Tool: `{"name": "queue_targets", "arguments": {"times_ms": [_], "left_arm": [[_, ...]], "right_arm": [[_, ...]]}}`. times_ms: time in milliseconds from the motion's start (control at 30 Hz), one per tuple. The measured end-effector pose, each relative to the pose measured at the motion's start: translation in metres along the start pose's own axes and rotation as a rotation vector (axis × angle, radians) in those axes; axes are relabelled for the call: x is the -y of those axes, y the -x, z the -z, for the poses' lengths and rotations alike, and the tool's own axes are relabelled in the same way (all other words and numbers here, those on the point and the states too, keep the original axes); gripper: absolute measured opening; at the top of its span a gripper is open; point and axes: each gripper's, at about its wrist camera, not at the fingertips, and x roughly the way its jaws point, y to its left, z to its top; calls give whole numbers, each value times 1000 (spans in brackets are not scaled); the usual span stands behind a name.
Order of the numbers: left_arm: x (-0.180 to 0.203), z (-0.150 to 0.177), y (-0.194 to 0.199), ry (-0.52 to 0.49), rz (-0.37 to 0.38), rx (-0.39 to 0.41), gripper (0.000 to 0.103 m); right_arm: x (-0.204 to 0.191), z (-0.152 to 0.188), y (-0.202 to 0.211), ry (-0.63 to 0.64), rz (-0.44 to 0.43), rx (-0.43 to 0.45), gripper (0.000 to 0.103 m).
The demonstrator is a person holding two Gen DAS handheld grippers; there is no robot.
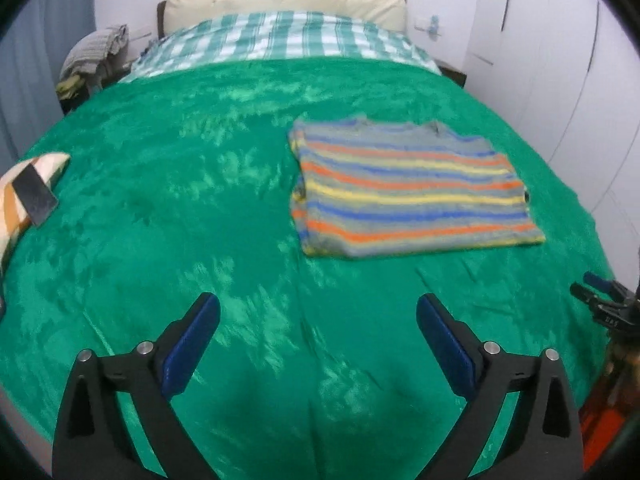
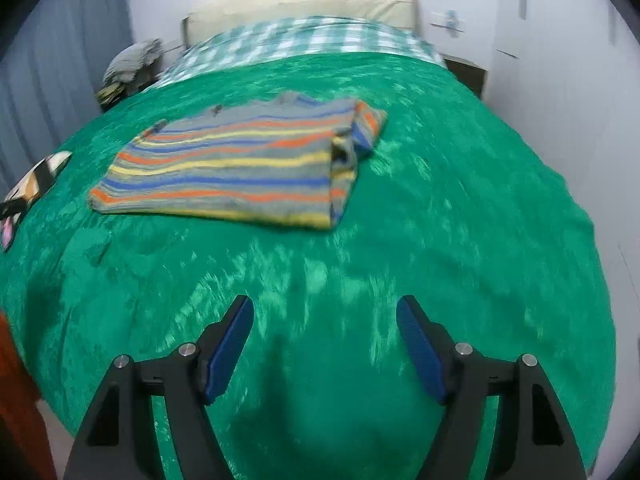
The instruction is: Fold small clothes
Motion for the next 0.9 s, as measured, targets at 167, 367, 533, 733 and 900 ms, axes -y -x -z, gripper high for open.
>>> {"name": "queue_targets", "arguments": {"times_ms": [167,367,533,733,900], "left_arm": [[17,30,-27,26,1,-16,99],[18,67,-63,10,-47,-64,103],[25,76,-61,-38,-79,-19,102],[28,80,-60,-40,-78,-8,102],[26,80,-62,-39,-81,-2,102]], "right_arm": [[-2,-2,-12,17,45,-5,74],[10,8,-34,-1,77,-70,81],[13,15,-42,-31,76,-71,93],[8,17,-48,-6,96,-70,101],[7,17,-49,-3,102,-73,102]]}}
